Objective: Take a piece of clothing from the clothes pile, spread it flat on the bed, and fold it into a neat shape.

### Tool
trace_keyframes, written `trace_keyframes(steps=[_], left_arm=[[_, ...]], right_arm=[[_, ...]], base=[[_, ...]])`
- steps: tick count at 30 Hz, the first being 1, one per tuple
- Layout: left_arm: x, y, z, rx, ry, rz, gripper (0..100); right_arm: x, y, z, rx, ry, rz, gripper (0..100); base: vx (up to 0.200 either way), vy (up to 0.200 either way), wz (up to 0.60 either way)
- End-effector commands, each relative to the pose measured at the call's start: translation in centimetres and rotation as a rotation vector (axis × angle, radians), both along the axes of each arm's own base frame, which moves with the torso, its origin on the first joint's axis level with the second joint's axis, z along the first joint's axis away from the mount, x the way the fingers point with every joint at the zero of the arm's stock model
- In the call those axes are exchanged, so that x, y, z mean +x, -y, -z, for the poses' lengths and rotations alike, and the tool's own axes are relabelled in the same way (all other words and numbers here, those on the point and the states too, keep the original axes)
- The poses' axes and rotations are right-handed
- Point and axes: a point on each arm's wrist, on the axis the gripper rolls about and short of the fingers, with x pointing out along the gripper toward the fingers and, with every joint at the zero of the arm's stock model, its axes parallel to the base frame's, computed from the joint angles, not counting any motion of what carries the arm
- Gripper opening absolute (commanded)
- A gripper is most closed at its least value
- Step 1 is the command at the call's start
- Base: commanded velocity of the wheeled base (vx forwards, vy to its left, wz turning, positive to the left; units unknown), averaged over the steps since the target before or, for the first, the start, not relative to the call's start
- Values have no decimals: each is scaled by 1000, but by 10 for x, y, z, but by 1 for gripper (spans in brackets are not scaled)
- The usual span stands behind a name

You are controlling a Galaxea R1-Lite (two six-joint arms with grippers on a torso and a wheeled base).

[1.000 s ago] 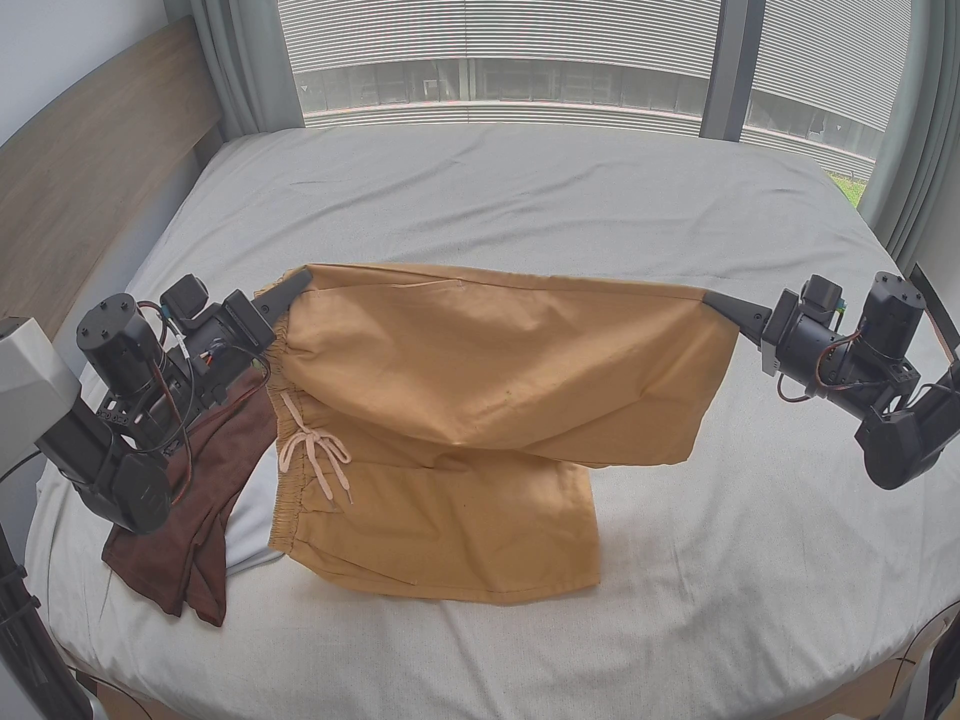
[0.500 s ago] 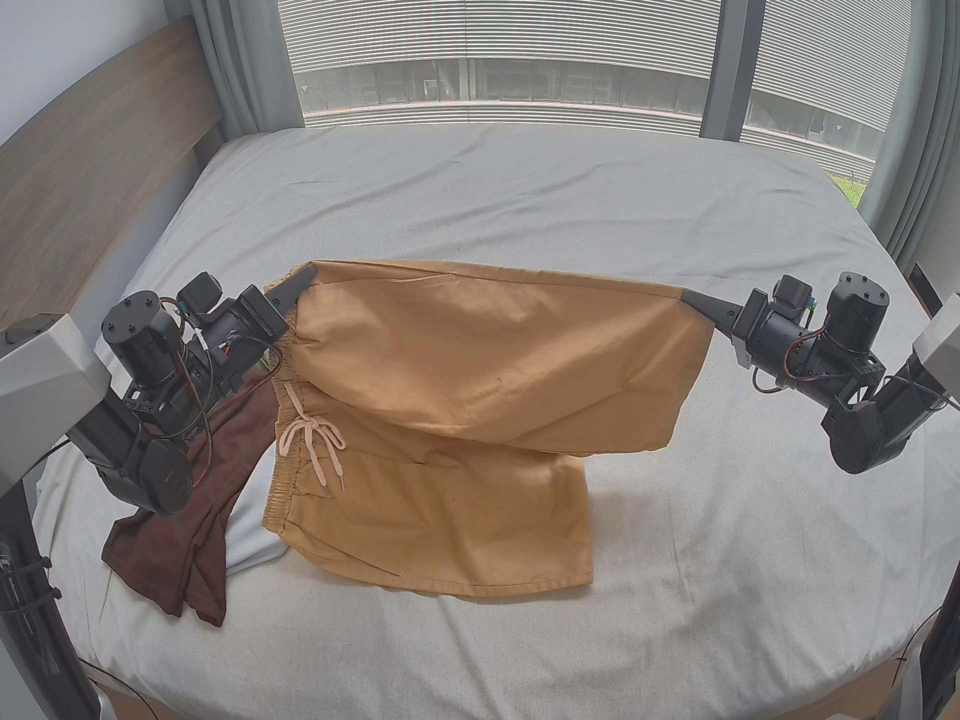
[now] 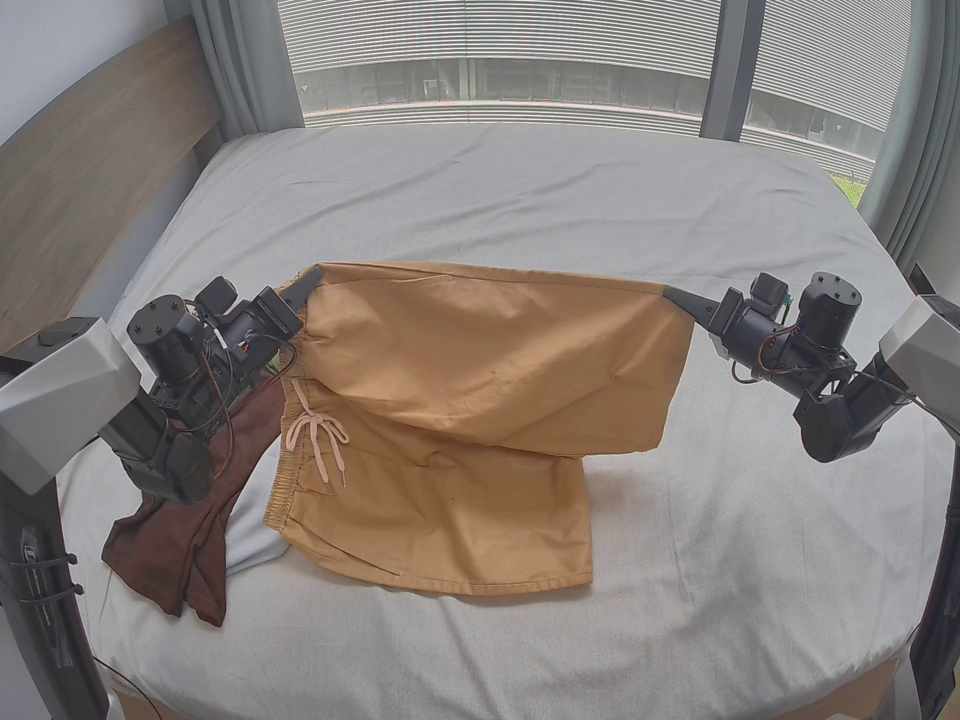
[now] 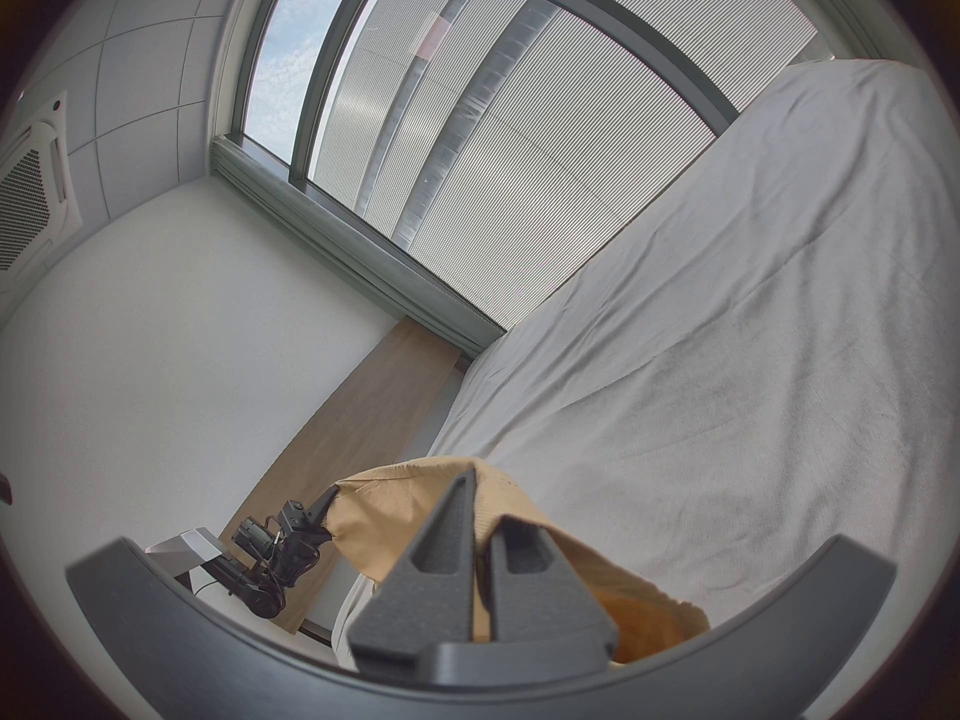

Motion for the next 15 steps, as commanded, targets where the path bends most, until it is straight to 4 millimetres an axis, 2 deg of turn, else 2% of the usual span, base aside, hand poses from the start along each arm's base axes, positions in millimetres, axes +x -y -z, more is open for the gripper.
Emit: trace_keyframes(steps=[1,15], left_arm=[[9,2,11,-1,-10,-7,0],[32,-3,18,-23,24,-75,0]], right_arm=[[16,-3,16,-2,2,-3,0],[48,-14,33,7,68,-17,0]], base=[[0,0,0],[0,0,0]])
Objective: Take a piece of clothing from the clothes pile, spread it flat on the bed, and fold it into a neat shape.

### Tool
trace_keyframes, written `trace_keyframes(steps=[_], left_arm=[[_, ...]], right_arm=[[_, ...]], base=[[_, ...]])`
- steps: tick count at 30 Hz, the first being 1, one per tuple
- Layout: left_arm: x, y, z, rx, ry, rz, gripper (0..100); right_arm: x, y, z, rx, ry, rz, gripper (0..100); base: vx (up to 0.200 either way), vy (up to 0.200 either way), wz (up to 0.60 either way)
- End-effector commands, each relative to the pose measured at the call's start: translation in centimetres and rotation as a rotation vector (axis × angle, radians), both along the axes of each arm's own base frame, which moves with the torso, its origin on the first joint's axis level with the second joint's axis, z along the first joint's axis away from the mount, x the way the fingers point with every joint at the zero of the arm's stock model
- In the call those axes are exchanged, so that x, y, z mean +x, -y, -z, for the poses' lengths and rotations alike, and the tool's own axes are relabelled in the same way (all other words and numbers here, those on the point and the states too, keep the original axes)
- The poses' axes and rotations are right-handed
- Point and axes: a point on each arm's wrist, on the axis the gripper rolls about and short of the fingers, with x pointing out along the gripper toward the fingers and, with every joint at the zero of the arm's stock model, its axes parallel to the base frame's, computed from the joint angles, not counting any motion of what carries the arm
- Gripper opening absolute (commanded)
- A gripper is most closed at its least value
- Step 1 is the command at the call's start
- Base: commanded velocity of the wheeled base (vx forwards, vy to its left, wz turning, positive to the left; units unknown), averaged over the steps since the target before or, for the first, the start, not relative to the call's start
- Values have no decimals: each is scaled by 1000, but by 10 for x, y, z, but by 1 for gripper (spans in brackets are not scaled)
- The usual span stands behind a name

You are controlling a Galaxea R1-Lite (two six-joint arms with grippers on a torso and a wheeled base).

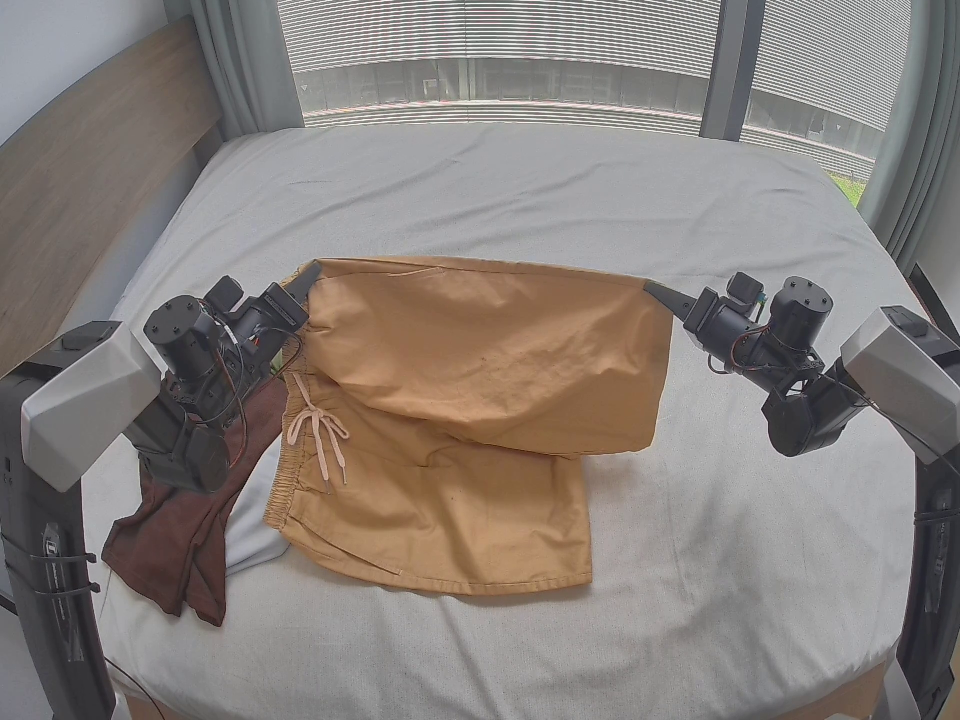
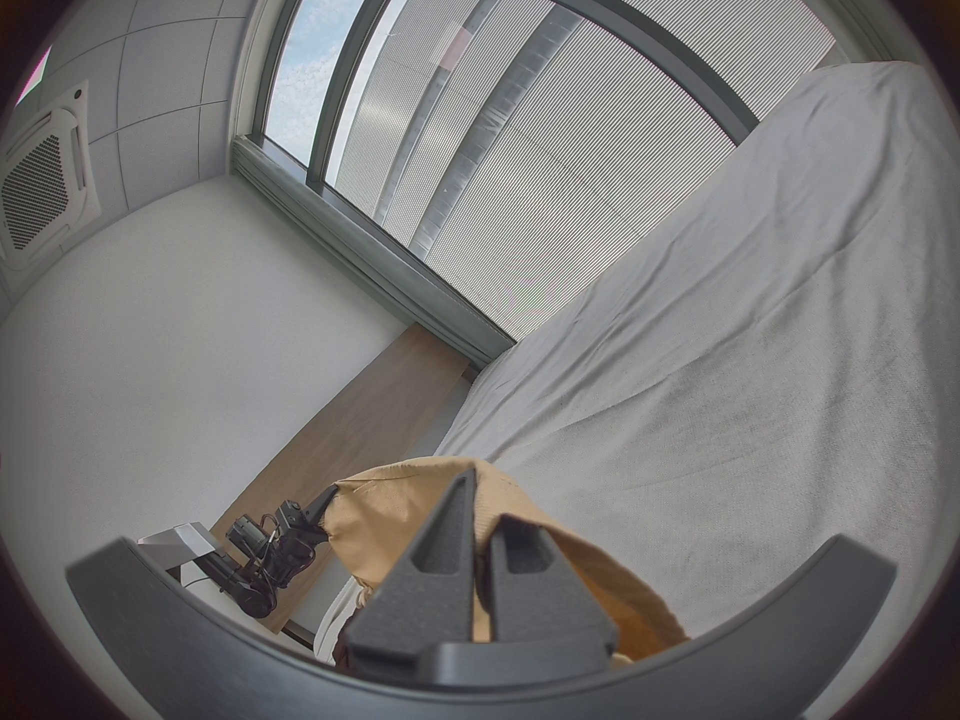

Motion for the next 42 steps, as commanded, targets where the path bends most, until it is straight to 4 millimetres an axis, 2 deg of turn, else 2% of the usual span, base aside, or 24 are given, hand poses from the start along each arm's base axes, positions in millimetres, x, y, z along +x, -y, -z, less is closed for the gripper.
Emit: trace_keyframes(steps=[1,8,19,24,25,26,27,31,35,38,42], left_arm=[[6,-1,8,-1,-6,-4,0],[12,-1,18,2,-16,-6,0],[16,-3,13,-6,3,-9,0],[19,-4,18,-7,1,-13,0],[20,-4,19,-8,1,-15,100],[22,-5,19,-10,5,-21,100],[24,-4,20,-13,6,-24,100],[30,-7,22,-15,20,-32,100],[37,-4,24,-18,29,-35,100],[38,-4,27,-19,16,-42,100],[39,-8,33,-14,-31,-51,100]], right_arm=[[10,-4,14,-1,-10,-7,0],[20,-9,17,2,11,-13,0],[33,-7,19,7,49,-2,0],[35,-7,20,8,52,-2,0],[35,-7,20,8,52,-2,0],[36,-7,19,9,60,-2,0],[38,-7,19,9,63,-2,100],[47,-8,22,16,88,13,100],[47,-4,25,14,69,25,100],[43,2,27,10,46,37,100],[24,5,29,-13,8,42,100]], base=[[0,0,0],[0,0,0],[0,0,0],[0,0,0],[0,0,0],[0,0,0],[0,0,0],[0,0,0],[0,0,0],[0,0,0],[0,0,0]])
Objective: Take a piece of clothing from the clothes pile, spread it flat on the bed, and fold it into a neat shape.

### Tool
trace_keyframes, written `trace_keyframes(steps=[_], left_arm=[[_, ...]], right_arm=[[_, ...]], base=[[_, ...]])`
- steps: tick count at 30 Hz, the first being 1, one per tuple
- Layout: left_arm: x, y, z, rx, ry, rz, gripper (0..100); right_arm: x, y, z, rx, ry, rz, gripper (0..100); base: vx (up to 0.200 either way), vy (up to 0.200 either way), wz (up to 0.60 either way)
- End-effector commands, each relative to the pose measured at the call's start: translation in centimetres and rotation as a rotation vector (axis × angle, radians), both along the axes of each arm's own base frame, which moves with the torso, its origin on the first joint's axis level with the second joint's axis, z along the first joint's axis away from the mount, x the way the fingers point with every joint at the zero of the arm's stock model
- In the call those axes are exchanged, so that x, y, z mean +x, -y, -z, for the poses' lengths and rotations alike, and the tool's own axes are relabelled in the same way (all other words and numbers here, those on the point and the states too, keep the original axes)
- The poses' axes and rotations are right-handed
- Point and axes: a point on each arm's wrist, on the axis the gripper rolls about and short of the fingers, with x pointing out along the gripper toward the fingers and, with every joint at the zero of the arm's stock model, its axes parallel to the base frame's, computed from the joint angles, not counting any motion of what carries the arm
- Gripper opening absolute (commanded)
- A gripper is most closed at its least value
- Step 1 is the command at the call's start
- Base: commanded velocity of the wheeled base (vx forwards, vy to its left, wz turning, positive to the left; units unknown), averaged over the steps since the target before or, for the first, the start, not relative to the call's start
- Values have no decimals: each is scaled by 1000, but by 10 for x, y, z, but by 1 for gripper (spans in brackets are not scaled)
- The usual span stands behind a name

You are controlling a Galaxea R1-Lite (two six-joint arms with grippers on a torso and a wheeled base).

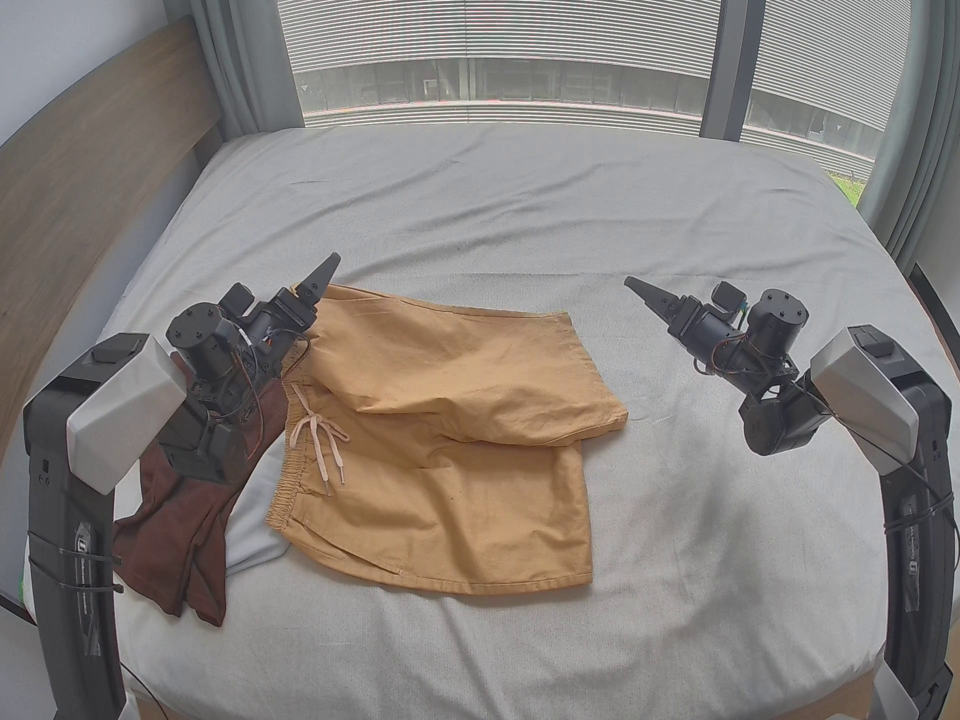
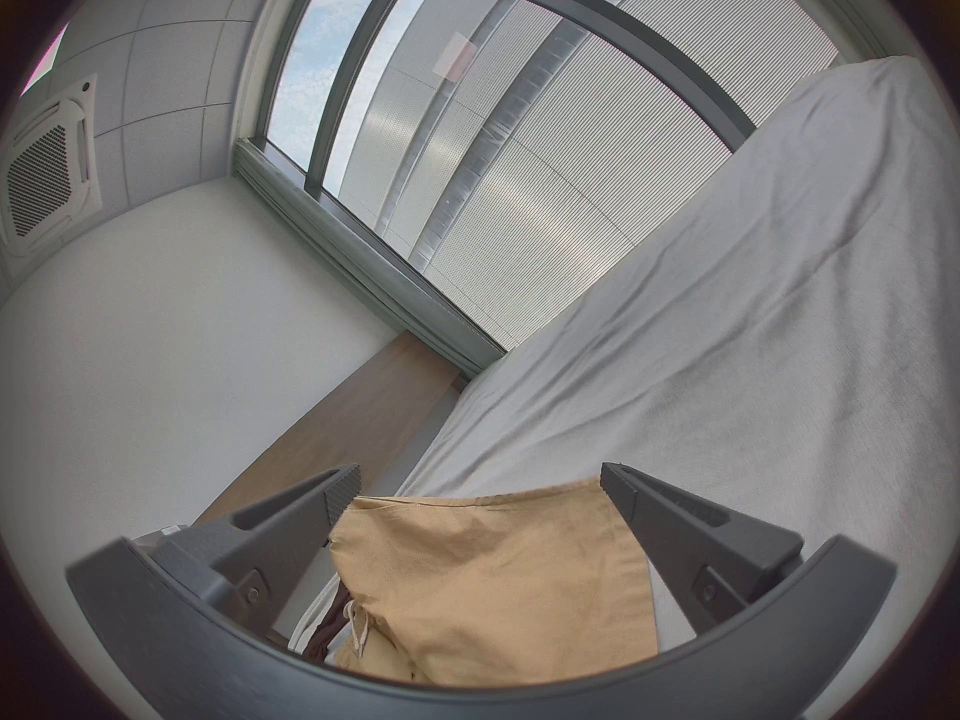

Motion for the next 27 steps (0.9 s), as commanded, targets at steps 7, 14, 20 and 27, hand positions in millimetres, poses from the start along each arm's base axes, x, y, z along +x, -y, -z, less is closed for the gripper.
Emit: trace_keyframes(steps=[7,14,20,27], left_arm=[[-2,-19,19,12,-115,-46,100],[-19,-29,11,20,-184,-61,100],[-50,-31,2,29,-237,-41,100],[-100,-18,-13,44,-291,31,100]], right_arm=[[-58,-4,23,-73,-111,-21,100],[-79,-12,45,-103,-156,-46,100],[-88,-16,56,-168,-155,-57,100],[-109,-27,72,-189,-243,-100,100]], base=[[0,0,0],[0,0,0],[0,0,0],[0,0,0]])
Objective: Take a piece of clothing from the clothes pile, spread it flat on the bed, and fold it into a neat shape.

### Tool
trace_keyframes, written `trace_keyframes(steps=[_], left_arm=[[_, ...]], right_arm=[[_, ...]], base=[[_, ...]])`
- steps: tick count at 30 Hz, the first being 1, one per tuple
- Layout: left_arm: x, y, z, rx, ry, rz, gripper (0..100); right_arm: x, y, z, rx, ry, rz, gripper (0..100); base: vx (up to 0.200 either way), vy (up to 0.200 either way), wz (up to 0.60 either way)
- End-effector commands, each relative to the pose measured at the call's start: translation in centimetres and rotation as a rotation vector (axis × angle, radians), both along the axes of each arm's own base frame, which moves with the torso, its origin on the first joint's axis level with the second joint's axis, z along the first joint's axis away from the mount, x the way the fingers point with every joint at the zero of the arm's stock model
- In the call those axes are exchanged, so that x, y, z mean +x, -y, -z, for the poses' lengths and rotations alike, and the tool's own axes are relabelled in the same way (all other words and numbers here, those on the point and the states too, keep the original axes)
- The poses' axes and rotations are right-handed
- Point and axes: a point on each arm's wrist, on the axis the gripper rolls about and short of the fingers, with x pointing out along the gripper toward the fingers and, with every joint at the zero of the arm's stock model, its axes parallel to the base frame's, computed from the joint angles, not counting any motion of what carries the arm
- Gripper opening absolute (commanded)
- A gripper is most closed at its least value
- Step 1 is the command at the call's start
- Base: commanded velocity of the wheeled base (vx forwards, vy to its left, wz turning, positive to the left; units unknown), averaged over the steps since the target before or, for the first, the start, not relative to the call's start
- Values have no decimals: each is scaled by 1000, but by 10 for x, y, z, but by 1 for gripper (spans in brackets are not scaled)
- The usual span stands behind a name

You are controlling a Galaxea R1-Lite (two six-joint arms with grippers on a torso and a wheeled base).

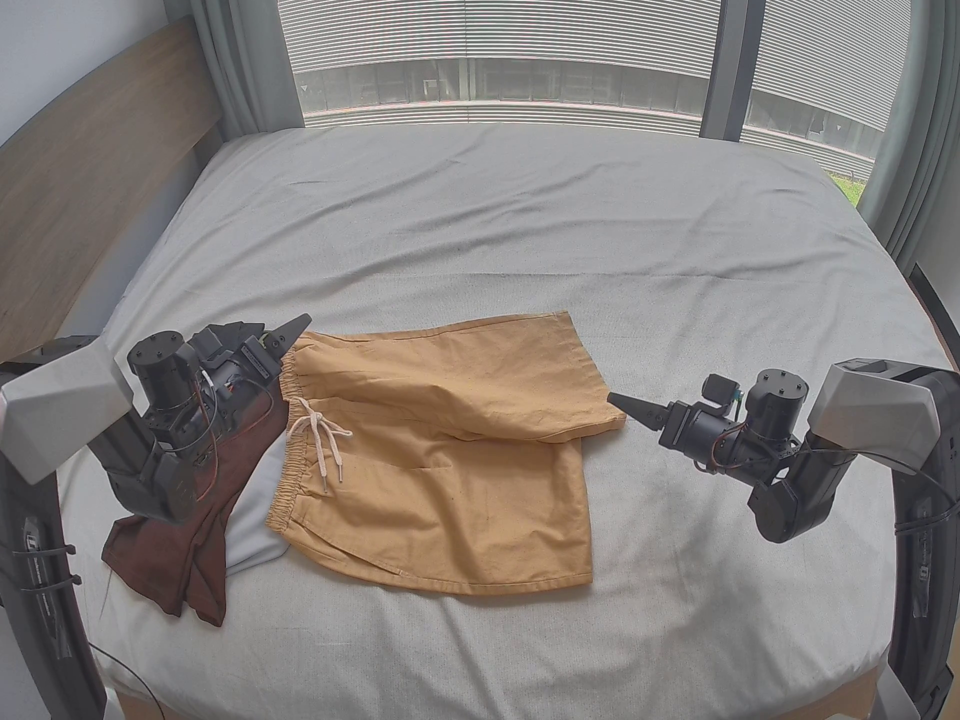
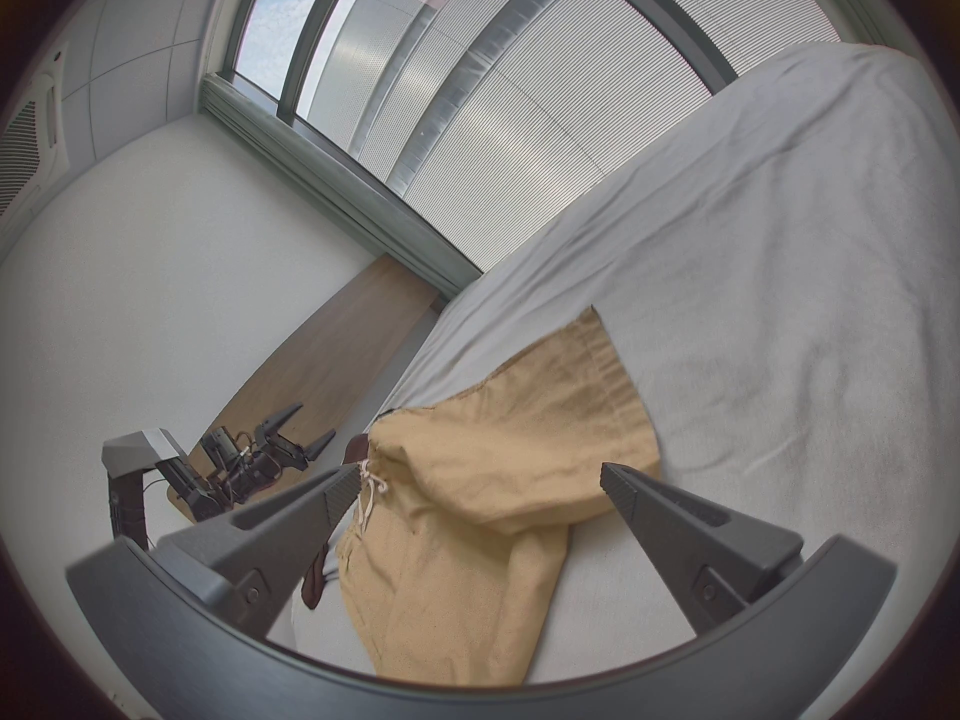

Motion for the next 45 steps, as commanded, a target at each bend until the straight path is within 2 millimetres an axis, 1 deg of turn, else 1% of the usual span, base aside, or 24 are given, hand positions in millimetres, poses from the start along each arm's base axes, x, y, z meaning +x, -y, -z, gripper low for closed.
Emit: trace_keyframes(steps=[1,3,6,8,10,11,12,16,18,19,23,29,41,42,45], left_arm=[[-38,10,-27,2,7,55,100],[-41,11,-26,15,4,58,100],[-43,12,-23,44,8,65,100],[-45,17,-22,51,34,100,100],[-46,20,-20,50,45,117,100],[-46,22,-17,49,51,121,100],[-46,24,-16,49,54,127,100],[-46,30,-9,51,40,144,100],[-46,32,-9,51,38,150,100],[-46,36,-6,51,33,161,100],[-46,43,4,58,8,176,100],[-45,47,11,62,-9,187,100],[-45,48,11,64,-8,190,100],[-45,48,11,64,-8,190,100],[-45,48,11,64,-8,190,100]], right_arm=[[-20,-11,15,-26,-78,-38,100],[-24,-14,21,-31,-101,-49,100],[-25,-15,25,-36,-115,-54,100],[-29,-21,29,-42,-137,-71,100],[-30,-23,35,-46,-152,-75,100],[-32,-25,45,-52,-175,-81,100],[-32,-27,49,-56,-183,-86,100],[-32,-32,67,-78,-204,-102,100],[-32,-35,72,-83,-210,-110,100],[-33,-38,75,-85,-217,-118,100],[-33,-43,83,-90,-221,-126,100],[-30,-45,89,-93,-217,-112,100],[-31,-48,91,-94,-214,-118,100],[-31,-48,91,-94,-214,-118,0],[-30,-48,91,-93,-211,-118,0]], base=[[0,0,0],[0,0,0],[0,0,0],[0,0,0],[0,0,0],[0,0,0],[0,0,0],[0,0,0],[0,0,0],[0,0,0],[0,0,0],[0,0,0],[0,0,0],[0,0,0],[0,0,0]])
